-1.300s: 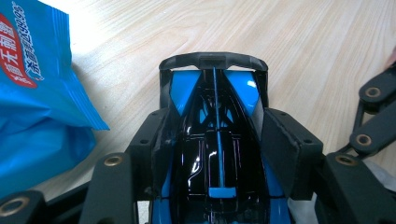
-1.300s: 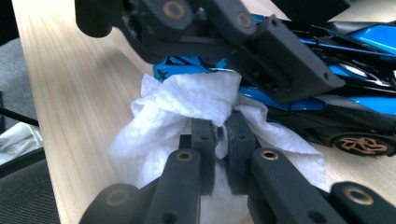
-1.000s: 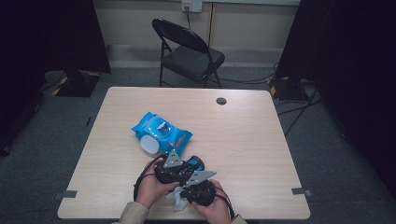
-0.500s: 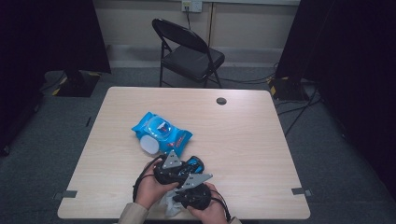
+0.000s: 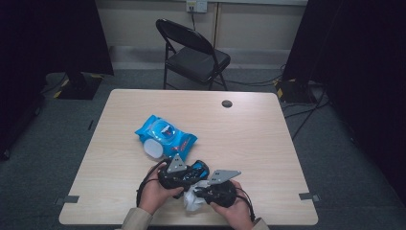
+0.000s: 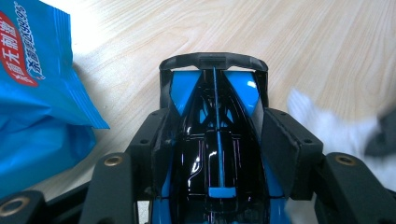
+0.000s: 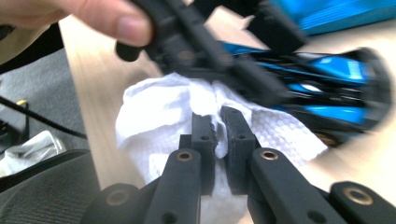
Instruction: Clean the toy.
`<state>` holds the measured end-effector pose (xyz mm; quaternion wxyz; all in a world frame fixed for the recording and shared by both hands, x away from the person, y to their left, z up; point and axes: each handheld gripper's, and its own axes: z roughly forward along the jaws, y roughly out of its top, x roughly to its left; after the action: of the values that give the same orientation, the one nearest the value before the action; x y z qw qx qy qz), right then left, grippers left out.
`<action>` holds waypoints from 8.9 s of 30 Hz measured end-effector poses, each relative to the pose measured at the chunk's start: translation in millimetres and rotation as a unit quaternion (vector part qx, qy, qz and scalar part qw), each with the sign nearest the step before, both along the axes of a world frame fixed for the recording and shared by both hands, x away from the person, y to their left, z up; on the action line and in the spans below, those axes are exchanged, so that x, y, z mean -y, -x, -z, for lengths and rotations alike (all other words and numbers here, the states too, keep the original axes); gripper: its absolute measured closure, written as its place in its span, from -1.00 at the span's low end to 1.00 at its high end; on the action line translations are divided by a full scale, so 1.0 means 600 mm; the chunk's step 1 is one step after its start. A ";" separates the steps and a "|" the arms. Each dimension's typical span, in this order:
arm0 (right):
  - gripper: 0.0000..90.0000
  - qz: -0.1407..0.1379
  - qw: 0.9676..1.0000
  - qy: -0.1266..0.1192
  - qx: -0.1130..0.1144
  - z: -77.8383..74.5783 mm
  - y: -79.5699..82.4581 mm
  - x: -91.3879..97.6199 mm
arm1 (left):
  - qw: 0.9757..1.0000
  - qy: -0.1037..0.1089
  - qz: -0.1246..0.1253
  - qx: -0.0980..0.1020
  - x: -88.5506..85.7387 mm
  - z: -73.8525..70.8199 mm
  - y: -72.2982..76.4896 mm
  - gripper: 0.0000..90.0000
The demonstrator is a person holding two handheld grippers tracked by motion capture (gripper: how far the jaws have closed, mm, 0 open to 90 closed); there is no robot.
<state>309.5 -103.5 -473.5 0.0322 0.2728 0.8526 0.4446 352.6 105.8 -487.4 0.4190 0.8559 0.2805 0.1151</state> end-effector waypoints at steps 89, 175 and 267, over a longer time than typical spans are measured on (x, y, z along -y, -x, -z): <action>0.86 0.004 1.000 0.027 -0.009 0.032 -0.003 0.020 | 1.000 0.003 -0.003 0.017 0.008 -0.019 0.011 -0.33; -0.71 0.008 0.996 0.051 0.071 0.029 -0.084 -0.088 | 0.995 -0.011 -0.053 -0.078 -0.133 0.012 0.068 0.66; -0.71 0.021 0.996 0.042 0.074 0.033 -0.081 -0.088 | 0.993 -0.008 -0.093 -0.075 -0.127 0.013 0.038 0.85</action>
<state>358.2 -50.9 -493.0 0.1154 0.2555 0.8597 0.4269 329.6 182.2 -495.4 0.3775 0.8355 0.3887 0.0914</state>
